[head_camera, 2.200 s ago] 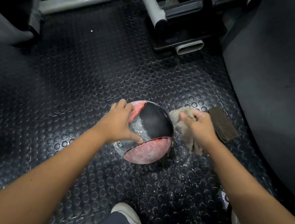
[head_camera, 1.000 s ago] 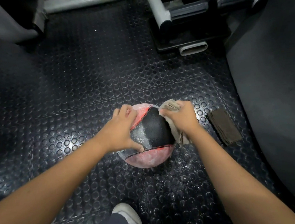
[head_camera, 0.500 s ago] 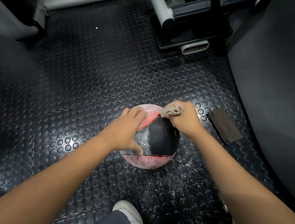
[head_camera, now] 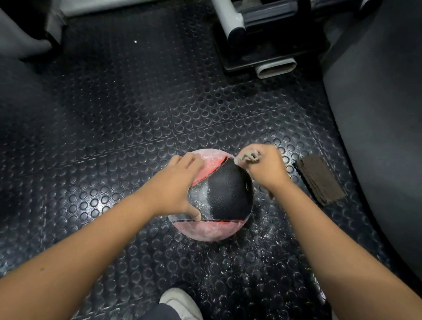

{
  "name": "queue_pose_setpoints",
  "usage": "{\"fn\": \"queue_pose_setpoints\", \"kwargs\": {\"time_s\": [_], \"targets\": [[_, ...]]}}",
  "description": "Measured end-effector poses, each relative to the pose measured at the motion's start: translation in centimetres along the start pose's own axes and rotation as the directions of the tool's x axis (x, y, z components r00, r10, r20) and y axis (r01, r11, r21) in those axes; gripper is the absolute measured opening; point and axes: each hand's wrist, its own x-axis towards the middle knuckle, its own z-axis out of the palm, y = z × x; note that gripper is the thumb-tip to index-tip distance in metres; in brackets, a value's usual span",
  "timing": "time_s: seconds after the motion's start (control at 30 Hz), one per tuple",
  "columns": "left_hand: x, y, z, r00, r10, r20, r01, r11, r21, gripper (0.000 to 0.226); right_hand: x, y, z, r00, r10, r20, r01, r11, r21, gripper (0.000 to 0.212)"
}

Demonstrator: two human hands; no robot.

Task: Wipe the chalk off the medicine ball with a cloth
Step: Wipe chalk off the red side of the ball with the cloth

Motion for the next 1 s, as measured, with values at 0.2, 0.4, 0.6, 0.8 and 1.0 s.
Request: {"fn": "queue_pose_setpoints", "kwargs": {"time_s": [0.2,0.4,0.6,0.8,1.0], "targets": [[0.1,-0.2,0.0,1.000,-0.004,0.000,0.004,1.000,0.019,0.113,1.6,-3.3,1.1,0.995,-0.078,0.059,0.081,0.995,-0.065,0.038],[0.2,0.0,0.0,1.000,0.012,0.020,-0.013,1.000,0.013,0.114,1.3,-0.8,-0.9,0.997,0.014,0.069,-0.005,0.992,-0.126,0.035],[0.3,-0.1,-0.4,1.000,-0.007,0.014,0.007,1.000,-0.009,0.115,2.2,-2.6,0.0,0.993,-0.074,0.094,0.085,0.989,-0.121,0.039],[0.1,-0.5,-0.2,1.000,-0.012,0.011,0.012,1.000,-0.019,0.114,2.2,0.1,-0.6,0.996,0.029,0.086,-0.023,0.997,-0.072,0.038],[0.1,-1.2,-0.3,1.000,-0.026,-0.002,0.026,0.998,-0.063,0.114,1.9,-2.3,0.6,0.994,-0.066,0.082,0.063,0.997,0.040,0.040]]}}
